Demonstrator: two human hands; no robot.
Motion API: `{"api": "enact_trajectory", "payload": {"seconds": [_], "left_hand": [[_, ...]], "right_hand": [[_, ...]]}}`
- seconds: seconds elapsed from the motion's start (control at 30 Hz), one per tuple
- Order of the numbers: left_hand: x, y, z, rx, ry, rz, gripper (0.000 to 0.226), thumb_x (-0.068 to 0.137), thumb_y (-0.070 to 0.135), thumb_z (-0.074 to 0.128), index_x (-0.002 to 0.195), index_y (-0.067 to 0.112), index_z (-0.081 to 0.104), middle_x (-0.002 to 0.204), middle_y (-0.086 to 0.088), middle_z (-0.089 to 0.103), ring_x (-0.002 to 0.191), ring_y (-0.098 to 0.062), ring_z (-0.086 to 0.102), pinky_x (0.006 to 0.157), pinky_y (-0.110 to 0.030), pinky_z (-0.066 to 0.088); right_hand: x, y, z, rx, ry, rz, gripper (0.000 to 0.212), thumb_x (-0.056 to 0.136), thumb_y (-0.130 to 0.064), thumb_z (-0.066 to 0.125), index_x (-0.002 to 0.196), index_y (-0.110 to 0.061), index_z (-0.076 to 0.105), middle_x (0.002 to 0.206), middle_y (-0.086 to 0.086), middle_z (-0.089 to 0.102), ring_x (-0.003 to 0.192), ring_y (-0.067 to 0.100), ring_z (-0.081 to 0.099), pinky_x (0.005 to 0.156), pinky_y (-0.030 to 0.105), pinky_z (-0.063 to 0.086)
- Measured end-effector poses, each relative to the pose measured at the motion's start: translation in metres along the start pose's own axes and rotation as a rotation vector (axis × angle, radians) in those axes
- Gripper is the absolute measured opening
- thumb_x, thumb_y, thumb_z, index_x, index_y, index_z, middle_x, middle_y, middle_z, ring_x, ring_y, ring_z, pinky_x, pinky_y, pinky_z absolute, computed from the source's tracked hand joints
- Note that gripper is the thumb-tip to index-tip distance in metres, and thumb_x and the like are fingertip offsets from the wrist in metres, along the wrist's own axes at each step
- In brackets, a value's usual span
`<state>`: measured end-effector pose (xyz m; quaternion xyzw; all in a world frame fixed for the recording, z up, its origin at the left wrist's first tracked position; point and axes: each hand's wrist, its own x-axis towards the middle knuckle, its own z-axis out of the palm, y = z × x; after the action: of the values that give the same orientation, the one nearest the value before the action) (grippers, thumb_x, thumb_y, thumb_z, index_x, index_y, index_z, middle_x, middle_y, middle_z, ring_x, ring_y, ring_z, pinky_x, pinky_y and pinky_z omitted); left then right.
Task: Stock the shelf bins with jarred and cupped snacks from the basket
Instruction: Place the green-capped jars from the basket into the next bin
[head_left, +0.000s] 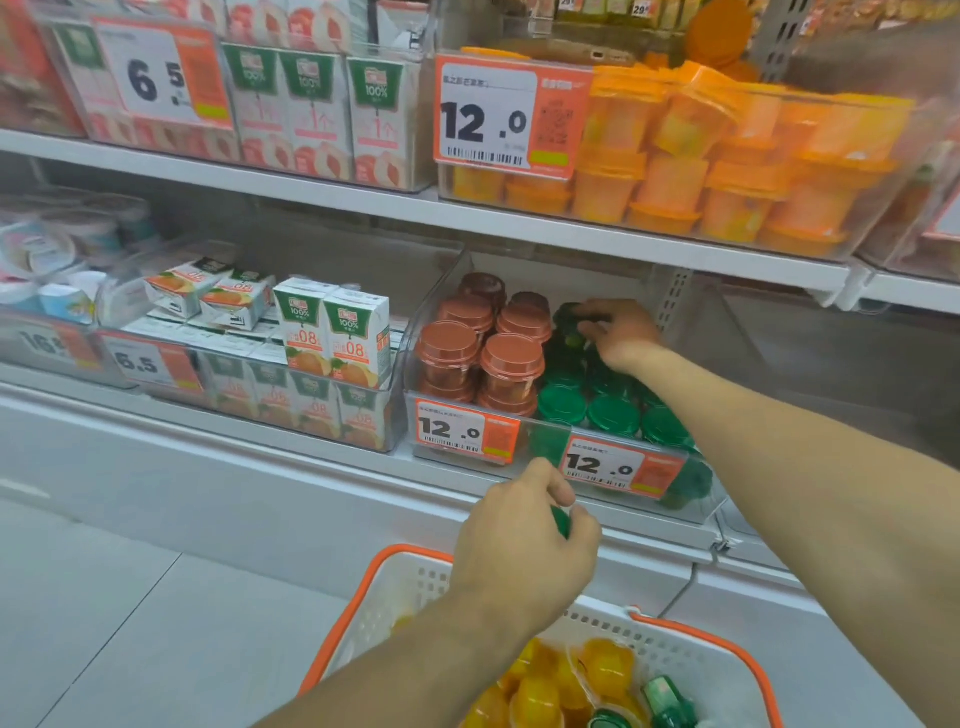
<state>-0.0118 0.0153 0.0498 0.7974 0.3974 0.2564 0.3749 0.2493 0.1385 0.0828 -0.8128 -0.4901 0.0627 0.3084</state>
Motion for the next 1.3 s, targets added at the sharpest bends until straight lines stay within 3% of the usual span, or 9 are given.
{"api": "enact_trajectory", "payload": {"seconds": [0.13, 0.37, 0.6, 0.77, 0.93, 1.17, 1.3], "left_hand": [[-0.002, 0.005, 0.002, -0.023, -0.014, 0.019, 0.008, 0.09, 0.036, 0.056, 0.092, 0.029, 0.053, 0.073, 0.006, 0.062, 0.066, -0.016, 0.058, 0.066, -0.041, 0.054], [0.003, 0.01, 0.003, -0.029, 0.005, -0.019, 0.007, 0.089, 0.033, 0.056, 0.088, 0.027, 0.053, 0.07, 0.005, 0.062, 0.061, -0.017, 0.056, 0.059, -0.037, 0.05], [0.002, 0.016, 0.005, -0.002, 0.003, -0.067, 0.008, 0.09, 0.033, 0.056, 0.091, 0.025, 0.055, 0.078, 0.006, 0.064, 0.071, -0.014, 0.061, 0.067, -0.037, 0.054], [0.001, 0.019, 0.007, 0.006, 0.001, -0.073, 0.007, 0.09, 0.033, 0.056, 0.091, 0.026, 0.056, 0.079, 0.006, 0.065, 0.075, -0.013, 0.062, 0.07, -0.038, 0.055], [0.004, 0.018, 0.006, -0.011, 0.001, -0.109, 0.009, 0.092, 0.035, 0.055, 0.089, 0.026, 0.055, 0.08, 0.005, 0.067, 0.079, -0.011, 0.063, 0.074, -0.039, 0.056], [0.001, 0.018, 0.011, -0.051, -0.018, -0.147, 0.009, 0.091, 0.033, 0.053, 0.085, 0.027, 0.055, 0.071, -0.001, 0.071, 0.07, -0.015, 0.067, 0.07, -0.042, 0.057], [0.005, 0.017, 0.011, -0.05, -0.016, -0.166, 0.009, 0.092, 0.031, 0.054, 0.085, 0.027, 0.055, 0.072, 0.002, 0.071, 0.071, -0.013, 0.067, 0.07, -0.038, 0.057]], "right_hand": [[-0.002, -0.002, 0.003, 0.019, 0.029, 0.004, 0.029, 0.099, -0.022, 0.06, 0.127, -0.021, 0.067, 0.142, 0.003, 0.057, 0.123, 0.024, 0.057, 0.097, 0.023, 0.039], [-0.007, -0.011, 0.001, 0.005, 0.021, 0.03, 0.029, 0.098, -0.02, 0.061, 0.127, -0.019, 0.067, 0.141, 0.003, 0.057, 0.123, 0.026, 0.057, 0.103, 0.03, 0.043], [-0.009, -0.019, -0.005, -0.062, -0.003, 0.043, 0.034, 0.1, -0.016, 0.057, 0.133, -0.015, 0.063, 0.146, 0.007, 0.053, 0.128, 0.028, 0.053, 0.103, 0.028, 0.041], [-0.004, -0.024, -0.002, -0.042, 0.008, 0.098, 0.035, 0.1, -0.014, 0.057, 0.134, -0.015, 0.062, 0.145, 0.008, 0.054, 0.125, 0.027, 0.055, 0.089, 0.021, 0.041], [-0.007, -0.018, -0.004, -0.058, -0.039, 0.061, 0.036, 0.099, -0.017, 0.059, 0.135, -0.018, 0.062, 0.146, 0.007, 0.053, 0.127, 0.028, 0.054, 0.101, 0.027, 0.042], [0.0, -0.013, 0.007, 0.023, 0.068, 0.103, 0.033, 0.099, -0.01, 0.057, 0.13, -0.017, 0.065, 0.14, 0.006, 0.059, 0.124, 0.026, 0.057, 0.102, 0.025, 0.042], [0.004, -0.008, 0.01, 0.063, 0.03, 0.071, 0.035, 0.096, -0.017, 0.064, 0.13, -0.017, 0.062, 0.139, 0.004, 0.058, 0.124, 0.025, 0.056, 0.098, 0.025, 0.044]]}}
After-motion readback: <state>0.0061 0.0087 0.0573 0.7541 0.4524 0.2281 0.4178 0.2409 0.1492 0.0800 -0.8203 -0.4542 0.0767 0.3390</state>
